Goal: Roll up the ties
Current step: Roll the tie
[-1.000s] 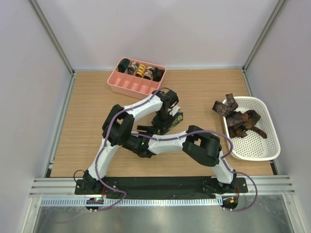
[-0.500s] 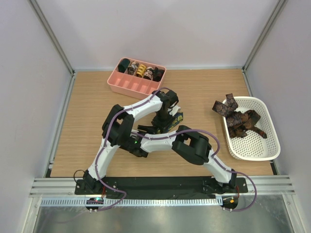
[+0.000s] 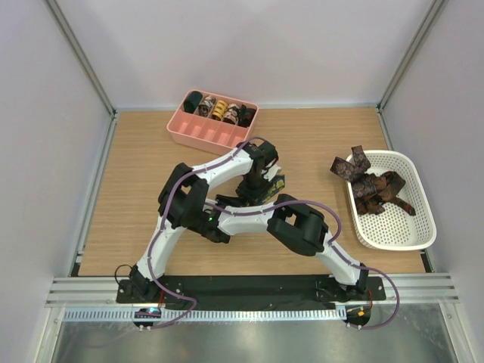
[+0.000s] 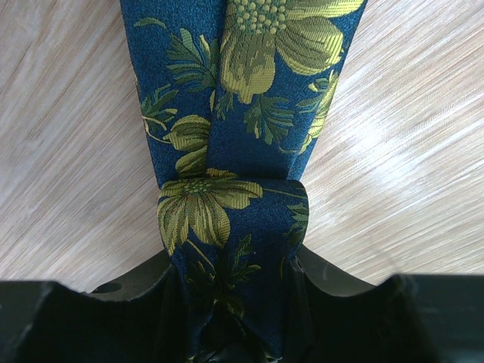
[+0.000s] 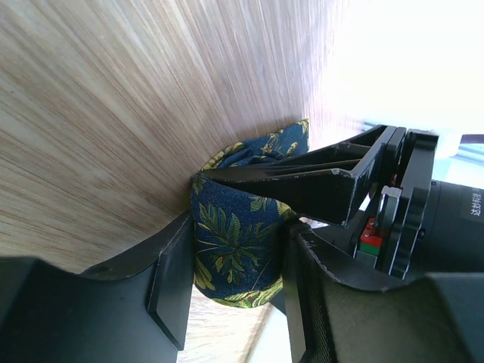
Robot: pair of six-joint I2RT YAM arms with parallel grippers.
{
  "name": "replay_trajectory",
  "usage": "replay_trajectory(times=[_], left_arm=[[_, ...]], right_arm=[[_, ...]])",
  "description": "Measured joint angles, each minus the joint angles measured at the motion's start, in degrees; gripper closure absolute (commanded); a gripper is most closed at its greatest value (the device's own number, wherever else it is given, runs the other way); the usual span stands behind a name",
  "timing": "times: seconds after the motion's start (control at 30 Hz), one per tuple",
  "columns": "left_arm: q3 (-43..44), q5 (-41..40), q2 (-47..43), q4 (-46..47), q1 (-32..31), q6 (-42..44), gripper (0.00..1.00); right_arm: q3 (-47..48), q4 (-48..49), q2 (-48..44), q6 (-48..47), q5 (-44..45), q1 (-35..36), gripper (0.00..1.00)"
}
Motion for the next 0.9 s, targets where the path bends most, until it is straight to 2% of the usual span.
replay_trajectory(times=[0.33,0.43,0.57,0.6,0.73,0.9], left_arm=[[0.22,-0.74,-0.04,-0.74,-0.26,-0.22,0.43],[0.28,-0.79,-0.04,-1.03,-0.39,-0.26,0.3],[0.48,-1.05,-0.04,-1.36,-0.52,-0.42,0.29],[0.57,-1.25,-0.04,-1.44,-0.52,-0.42,0.24],[0.76,-1.97,-0.04,-1.57,-0.52,-0.15,0.16],[0.79,-2.4,-0.35,-0.33,-0.52,0.44,0.11]], right_arm=[[0.22,-2.27,0.0,3.39,-0.63,-0.35,0.76],[0.22,-3.1,0.0,4.13,-0.87,-0.83,0.77],[0.2,-3.5,0.0,4.5,-1.05,-0.9,0.77],[0.2,-3.5,0.0,4.5,-1.09,-0.9,0.77],[0.2,-3.48,-0.02,4.48,-1.25,-0.87,0.77],[0.17,-3.48,-0.46,4.37,-1.95,-0.83,0.77]])
